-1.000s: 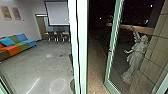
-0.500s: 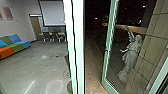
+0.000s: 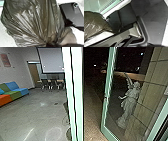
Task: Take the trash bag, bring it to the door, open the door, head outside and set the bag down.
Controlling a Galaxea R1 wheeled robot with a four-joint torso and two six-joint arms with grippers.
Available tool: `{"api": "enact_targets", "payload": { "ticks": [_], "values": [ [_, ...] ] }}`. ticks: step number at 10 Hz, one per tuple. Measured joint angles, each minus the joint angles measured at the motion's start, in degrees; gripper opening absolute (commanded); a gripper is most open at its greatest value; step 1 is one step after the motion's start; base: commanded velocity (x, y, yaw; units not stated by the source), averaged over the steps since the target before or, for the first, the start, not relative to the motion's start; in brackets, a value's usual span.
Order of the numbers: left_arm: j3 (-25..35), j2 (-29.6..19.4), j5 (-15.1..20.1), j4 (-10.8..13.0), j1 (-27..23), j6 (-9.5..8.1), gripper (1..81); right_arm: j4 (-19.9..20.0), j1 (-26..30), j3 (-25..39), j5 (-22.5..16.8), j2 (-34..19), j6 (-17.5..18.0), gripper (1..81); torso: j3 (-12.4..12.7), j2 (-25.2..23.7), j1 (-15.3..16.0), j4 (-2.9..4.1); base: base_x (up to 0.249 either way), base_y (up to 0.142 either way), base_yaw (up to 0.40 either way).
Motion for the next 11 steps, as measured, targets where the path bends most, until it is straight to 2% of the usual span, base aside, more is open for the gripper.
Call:
{"api": "enact_targets", "payload": {
  "ticks": [5, 8, 11],
  "values": [
    [0.0, 0.0, -0.4, 0.0, 0.0, 0.00, 1.0, -0.5, 0.2, -1.0, 0.0, 0.2, -1.5, 81.1, 0.0, 0.0, 0.0, 0.00, 0.000, 0.000, 0.000],
    [0.0, 0.0, -0.6, 0.0, 0.0, -0.02, 1.0, -0.6, 0.1, -4.5, 0.0, 0.4, -1.7, 81.1, 0.0, 0.0, 0.0, 0.00, 0.000, 0.000, 0.000],
    [-0.1, 0.2, -0.6, 0.0, 0.0, -0.02, 1.0, -0.4, -1.1, -4.3, 0.7, 0.4, -1.3, 81.1, 0.0, 0.0, 0.0, 0.00, 0.000, 0.000, 0.000]
  ]
}}
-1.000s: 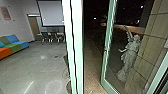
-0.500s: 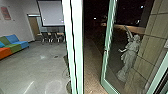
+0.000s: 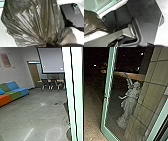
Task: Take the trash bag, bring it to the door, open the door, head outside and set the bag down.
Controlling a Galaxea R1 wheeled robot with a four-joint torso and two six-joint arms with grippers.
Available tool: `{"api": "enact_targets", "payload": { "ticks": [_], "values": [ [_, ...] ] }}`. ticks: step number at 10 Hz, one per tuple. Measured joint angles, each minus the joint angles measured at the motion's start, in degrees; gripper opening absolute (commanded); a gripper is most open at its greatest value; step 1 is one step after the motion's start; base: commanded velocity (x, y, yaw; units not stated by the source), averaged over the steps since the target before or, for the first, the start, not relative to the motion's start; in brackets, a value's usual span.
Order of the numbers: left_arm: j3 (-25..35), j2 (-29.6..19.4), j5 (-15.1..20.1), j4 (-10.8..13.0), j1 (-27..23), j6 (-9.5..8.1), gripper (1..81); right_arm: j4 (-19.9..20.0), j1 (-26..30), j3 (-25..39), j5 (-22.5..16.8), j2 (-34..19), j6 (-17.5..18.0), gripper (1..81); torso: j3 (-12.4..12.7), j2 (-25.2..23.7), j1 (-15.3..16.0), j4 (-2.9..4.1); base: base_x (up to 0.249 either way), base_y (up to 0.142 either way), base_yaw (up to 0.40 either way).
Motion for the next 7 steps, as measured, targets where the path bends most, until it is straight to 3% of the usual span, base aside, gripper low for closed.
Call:
{"api": "enact_targets", "payload": {
  "ticks": [4, 5, 7],
  "values": [
    [0.0, 0.2, 0.0, 0.0, 0.0, 0.00, 1.0, 2.5, -1.1, -1.4, -0.7, 1.3, -0.2, 81.1, 0.0, 0.0, 0.0, 0.00, 0.000, 0.000, 0.000],
    [0.0, 0.2, 0.0, 0.0, 0.0, 0.00, 1.0, 3.7, -0.9, -2.1, -1.7, 1.7, -1.6, 81.1, 0.0, 0.0, 0.0, 0.00, 0.000, 0.000, 0.000],
    [0.0, 0.2, 0.0, 0.0, 0.0, 0.00, 1.0, 7.5, -0.5, -2.4, -5.6, 2.2, -7.6, 81.1, 0.0, 0.0, 0.0, 0.00, 0.000, 0.000, 0.000]
  ]
}}
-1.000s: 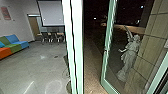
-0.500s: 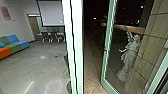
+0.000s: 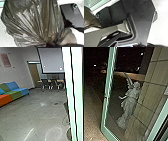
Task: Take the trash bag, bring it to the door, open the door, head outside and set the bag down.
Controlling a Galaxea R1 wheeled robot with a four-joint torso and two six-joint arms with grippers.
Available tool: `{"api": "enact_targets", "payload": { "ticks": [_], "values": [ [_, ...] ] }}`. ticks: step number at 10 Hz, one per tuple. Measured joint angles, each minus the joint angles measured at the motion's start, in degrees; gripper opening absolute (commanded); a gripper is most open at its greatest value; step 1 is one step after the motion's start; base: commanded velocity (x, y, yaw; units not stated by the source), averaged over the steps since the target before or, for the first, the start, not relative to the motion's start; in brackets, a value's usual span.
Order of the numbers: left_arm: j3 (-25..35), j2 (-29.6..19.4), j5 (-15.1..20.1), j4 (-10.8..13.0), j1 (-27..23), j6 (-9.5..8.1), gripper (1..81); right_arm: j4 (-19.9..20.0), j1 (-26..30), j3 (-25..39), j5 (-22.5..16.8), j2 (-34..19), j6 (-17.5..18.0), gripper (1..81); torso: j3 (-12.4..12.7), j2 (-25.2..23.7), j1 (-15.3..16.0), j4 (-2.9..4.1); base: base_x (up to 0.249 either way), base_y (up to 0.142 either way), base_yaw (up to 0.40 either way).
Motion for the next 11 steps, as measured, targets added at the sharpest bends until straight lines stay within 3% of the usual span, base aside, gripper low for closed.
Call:
{"api": "enact_targets", "payload": {
  "ticks": [1, 2, 4, 5, 6, 7, 11],
  "values": [
    [0.0, 0.0, 0.0, 0.0, 0.0, 0.00, 1.0, 4.4, 0.1, 0.0, -0.8, 0.4, -5.9, 81.1, 0.0, 0.0, 0.0, 0.00, 0.000, 0.000, 0.000],
    [0.0, 0.0, 0.0, 0.0, 0.0, 0.02, 1.0, 10.9, 0.2, 0.0, -2.0, 0.6, -14.4, 81.1, 0.0, 0.0, 0.0, 0.00, 0.000, 0.000, 0.000],
    [0.0, 0.0, 0.0, 0.0, 0.0, 0.00, 1.0, 27.2, 0.5, -0.1, -2.5, 0.6, -30.9, 81.1, 0.0, 0.0, 0.0, 0.00, 0.000, 0.000, 0.000],
    [0.0, 0.0, 0.0, 0.0, 0.0, 0.02, 1.0, 34.0, 0.6, -0.1, -0.8, 0.7, -37.2, 81.1, 0.0, 0.0, 0.0, 0.00, 0.000, 0.000, 0.000],
    [0.0, 0.0, 0.0, 0.0, 0.0, 0.02, 1.0, 38.4, 0.7, -0.2, 0.7, 0.7, -40.8, 81.1, 0.0, 0.0, 0.0, 0.00, 0.000, -0.068, 0.000],
    [0.0, 0.0, 0.0, 0.0, 0.0, 0.02, 1.0, 40.3, 1.0, -0.3, 1.5, 0.8, -41.8, 81.1, 0.0, 0.0, 0.0, 0.00, 0.000, -0.069, 0.000],
    [0.0, -0.3, 0.0, 0.0, 0.1, 0.00, 1.0, 41.1, 2.1, -0.4, 1.7, 1.2, -41.6, 81.1, 0.0, 0.0, 0.0, 0.00, 0.000, -0.072, 0.000]
  ]
}}
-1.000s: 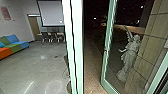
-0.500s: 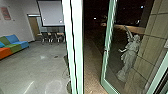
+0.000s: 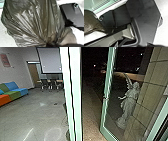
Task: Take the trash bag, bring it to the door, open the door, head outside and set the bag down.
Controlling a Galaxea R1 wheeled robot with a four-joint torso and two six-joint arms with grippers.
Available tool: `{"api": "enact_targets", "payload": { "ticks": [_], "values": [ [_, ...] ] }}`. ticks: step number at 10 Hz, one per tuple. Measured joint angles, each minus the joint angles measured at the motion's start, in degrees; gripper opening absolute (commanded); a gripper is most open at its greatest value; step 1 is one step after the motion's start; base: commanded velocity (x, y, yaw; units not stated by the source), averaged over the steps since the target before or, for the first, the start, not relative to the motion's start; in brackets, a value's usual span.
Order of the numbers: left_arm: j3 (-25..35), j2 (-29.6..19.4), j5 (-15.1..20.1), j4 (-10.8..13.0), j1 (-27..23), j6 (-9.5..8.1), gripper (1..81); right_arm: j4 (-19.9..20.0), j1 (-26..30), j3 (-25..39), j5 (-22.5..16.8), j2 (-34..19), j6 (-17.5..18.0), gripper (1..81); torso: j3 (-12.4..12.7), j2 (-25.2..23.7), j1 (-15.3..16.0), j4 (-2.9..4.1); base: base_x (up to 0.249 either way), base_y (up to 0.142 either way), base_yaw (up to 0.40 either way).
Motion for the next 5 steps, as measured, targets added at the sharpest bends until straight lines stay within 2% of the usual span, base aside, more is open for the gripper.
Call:
{"api": "enact_targets", "payload": {
  "ticks": [5],
  "values": [
    [0.1, 0.4, -0.2, 0.0, -0.2, 0.00, 1.0, 0.1, 1.2, -0.2, -0.3, -0.7, -0.1, 81.1, 0.0, 0.0, 0.0, 0.00, 0.000, -0.076, 0.000]
  ]
}}
